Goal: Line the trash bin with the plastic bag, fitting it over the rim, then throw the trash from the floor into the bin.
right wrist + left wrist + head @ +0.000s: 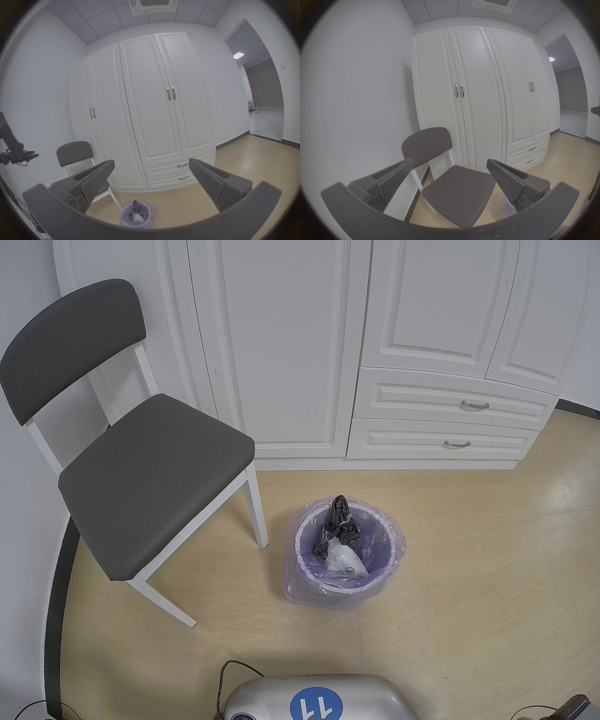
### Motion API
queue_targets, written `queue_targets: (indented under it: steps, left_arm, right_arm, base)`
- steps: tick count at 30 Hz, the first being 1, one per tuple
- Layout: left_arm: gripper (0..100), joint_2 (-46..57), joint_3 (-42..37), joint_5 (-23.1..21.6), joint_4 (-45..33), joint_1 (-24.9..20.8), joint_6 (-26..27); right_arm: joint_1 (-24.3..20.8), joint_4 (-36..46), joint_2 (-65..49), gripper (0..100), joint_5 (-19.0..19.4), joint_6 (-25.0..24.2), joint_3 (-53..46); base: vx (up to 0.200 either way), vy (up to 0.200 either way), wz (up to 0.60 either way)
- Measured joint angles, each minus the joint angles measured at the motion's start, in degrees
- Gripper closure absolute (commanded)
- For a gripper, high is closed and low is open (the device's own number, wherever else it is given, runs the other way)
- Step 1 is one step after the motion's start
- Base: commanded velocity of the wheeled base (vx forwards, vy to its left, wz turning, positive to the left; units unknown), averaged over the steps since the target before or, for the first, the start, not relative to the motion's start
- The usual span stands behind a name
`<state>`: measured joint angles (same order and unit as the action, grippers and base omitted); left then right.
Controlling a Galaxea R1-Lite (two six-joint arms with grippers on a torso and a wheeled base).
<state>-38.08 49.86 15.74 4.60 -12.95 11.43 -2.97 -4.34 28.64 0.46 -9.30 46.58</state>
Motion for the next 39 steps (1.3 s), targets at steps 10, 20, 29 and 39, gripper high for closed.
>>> queue_targets:
  steps: [10, 20, 29, 39]
  left_arm:
    - [0, 8.6, -4.7, 0.0, -0.1, 3.6, 1.1]
    - [0, 16.7, -9.0, -1.9, -1.6, 7.4, 1.1]
    - [0, 21.1, -10.3, -2.2, -4.4, 8.3, 1.1]
    - [0, 25.2, -13.0, -2.2, -4.6, 9.4, 1.0]
  right_arm:
    - [0.0, 0.0, -11.3, 0, 1.1, -0.2, -4.9]
    - [0.2, 0.0, -21.3, 0, 1.2, -0.4, -6.4]
    - [2.2, 0.1, -26.5, 0, 2.1, -2.1, -6.7]
    - [2.8, 0.0, -27.9, 0, 1.5, -3.6, -6.9]
  base:
    - [0.0, 0.0, 0.0]
    - [0.0, 0.0, 0.0]
    - [0.0, 0.0, 0.0]
    - [0.0, 0.0, 0.0]
